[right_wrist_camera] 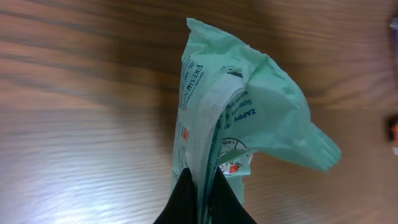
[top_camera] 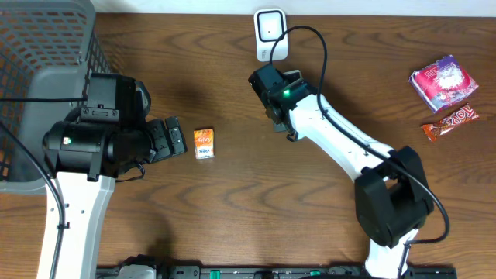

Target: Scan the item barcode

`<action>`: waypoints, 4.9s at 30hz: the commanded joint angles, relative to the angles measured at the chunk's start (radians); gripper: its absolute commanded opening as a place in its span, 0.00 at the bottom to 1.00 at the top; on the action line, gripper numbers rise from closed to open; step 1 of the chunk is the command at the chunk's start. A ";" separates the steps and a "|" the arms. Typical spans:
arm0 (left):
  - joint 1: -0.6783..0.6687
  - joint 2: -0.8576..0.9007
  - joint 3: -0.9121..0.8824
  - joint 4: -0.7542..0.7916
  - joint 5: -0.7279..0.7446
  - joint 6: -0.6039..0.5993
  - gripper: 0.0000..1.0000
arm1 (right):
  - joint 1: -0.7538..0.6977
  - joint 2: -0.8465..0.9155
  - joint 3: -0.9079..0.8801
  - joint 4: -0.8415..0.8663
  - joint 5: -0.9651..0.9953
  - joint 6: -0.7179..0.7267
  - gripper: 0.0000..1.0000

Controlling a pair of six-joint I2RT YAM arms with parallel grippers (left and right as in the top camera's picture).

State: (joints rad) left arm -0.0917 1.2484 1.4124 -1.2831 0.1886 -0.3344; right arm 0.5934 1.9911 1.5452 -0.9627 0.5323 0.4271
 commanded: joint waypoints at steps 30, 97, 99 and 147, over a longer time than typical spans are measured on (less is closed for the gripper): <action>0.004 0.000 0.000 -0.003 0.002 0.020 0.98 | -0.129 0.168 0.521 -0.418 -0.591 -0.184 0.38; 0.004 0.000 0.000 -0.003 0.002 0.020 0.98 | -0.119 0.333 0.450 0.456 -0.557 0.036 0.24; 0.004 0.000 0.000 -0.003 0.002 0.020 0.98 | -0.106 0.344 0.450 0.430 -0.557 0.128 0.33; 0.004 0.000 0.000 -0.003 0.002 0.020 0.98 | -0.110 0.238 0.450 0.579 -0.196 -0.254 0.01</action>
State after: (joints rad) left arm -0.0917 1.2484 1.4124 -1.2831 0.1886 -0.3344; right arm 0.5049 2.1834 1.9980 -0.3973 0.2668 0.2993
